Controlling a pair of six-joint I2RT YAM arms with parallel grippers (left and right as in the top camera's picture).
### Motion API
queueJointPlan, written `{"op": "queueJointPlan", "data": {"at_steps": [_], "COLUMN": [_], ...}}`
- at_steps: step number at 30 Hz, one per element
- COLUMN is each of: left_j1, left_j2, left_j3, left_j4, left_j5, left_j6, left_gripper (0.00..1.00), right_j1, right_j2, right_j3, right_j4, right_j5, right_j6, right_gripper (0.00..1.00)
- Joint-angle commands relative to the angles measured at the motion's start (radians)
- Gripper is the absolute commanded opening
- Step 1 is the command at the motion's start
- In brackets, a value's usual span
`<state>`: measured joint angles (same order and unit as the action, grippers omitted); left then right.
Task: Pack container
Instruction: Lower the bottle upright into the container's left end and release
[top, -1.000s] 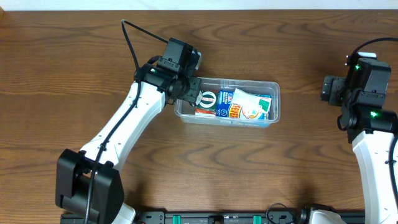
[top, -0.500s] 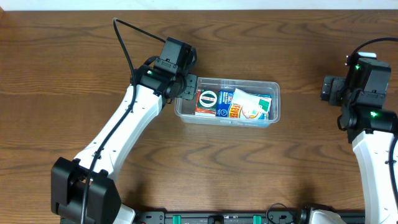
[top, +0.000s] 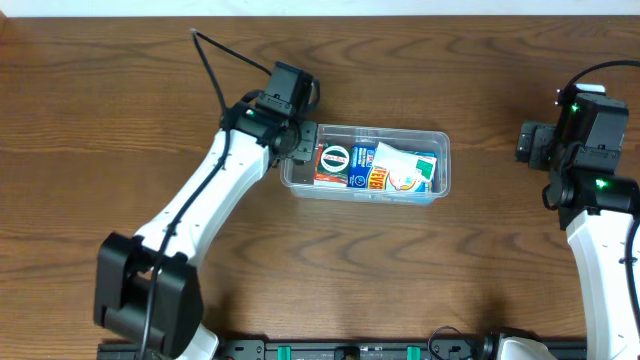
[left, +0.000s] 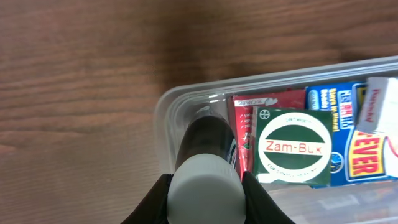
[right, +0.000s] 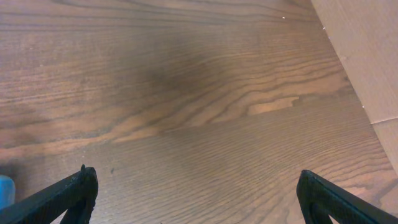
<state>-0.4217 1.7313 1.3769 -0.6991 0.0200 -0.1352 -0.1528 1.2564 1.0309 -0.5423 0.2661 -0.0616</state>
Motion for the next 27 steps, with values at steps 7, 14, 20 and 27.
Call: {"op": "queueJointPlan", "data": {"at_steps": [7,14,20,27], "left_j1": [-0.001,-0.001,-0.001,-0.001], "left_j2": [0.056,0.078,0.078,0.079], "left_j3": [0.003,0.003,0.002,0.001], "left_j4": [0.004,0.005,0.004,0.005], "left_j5": [-0.013,-0.013,-0.013,-0.013], "left_j6": [-0.021,-0.021,-0.021,-0.07], "left_gripper": [0.06,0.06,0.06,0.24], "right_j1": [-0.006,-0.006,-0.006,-0.006], "right_j2": [-0.006,-0.006,-0.006,-0.006], "right_j3": [0.003,0.003,0.003,0.003], "right_j4": [-0.001,-0.001,-0.001,-0.001], "right_j5": [0.011,0.011,0.011,0.011], "right_j6": [0.013,0.013,0.013,0.013], "right_gripper": [0.99,0.99,0.99,0.99]}}
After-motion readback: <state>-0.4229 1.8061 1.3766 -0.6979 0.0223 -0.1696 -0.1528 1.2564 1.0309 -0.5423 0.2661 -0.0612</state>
